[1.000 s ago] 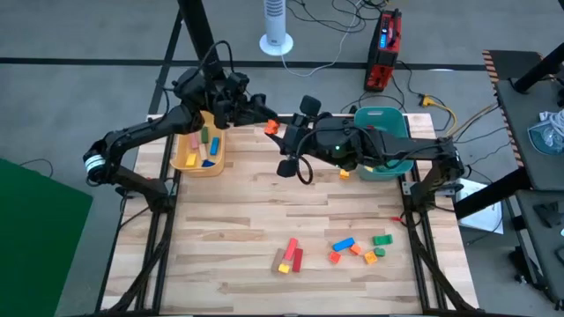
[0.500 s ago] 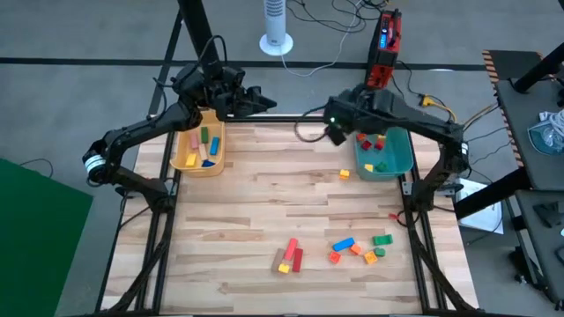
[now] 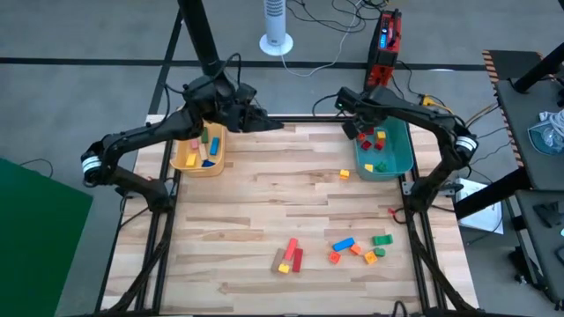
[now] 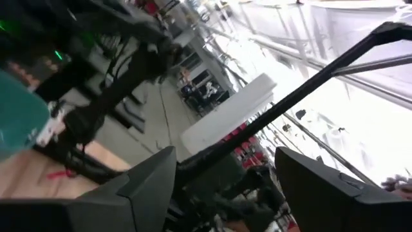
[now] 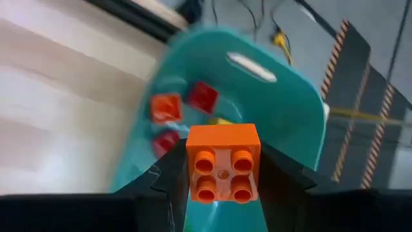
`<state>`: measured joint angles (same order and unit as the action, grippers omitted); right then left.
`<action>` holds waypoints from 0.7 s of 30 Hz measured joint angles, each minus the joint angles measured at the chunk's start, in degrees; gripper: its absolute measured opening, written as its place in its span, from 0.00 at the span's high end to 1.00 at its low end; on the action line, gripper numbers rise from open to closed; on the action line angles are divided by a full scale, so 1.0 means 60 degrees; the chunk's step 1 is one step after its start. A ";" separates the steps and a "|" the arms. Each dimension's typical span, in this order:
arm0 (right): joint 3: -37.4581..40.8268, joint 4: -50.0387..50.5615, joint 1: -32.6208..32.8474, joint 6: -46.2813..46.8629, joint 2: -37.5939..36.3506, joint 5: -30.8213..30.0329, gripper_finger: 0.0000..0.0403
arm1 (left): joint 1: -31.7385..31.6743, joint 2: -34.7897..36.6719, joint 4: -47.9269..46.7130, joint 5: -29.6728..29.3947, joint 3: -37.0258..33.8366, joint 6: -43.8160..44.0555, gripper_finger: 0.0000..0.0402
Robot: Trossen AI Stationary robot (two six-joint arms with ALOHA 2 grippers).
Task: Sort blocks by size
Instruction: Put the orange game piece into the blue bin, then put the yellow game piece into the blue bin
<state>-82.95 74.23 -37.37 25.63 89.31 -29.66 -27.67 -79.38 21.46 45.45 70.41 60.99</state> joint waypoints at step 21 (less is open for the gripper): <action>0.2026 -0.1180 -0.0783 -0.0436 -0.1024 0.2163 0.34 | 0.1075 0.1835 -0.8630 -0.4000 -0.0007 -0.2320 0.38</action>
<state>-70.79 67.15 -42.07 23.01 83.17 -16.68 -21.22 -68.37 -30.32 21.45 70.37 47.06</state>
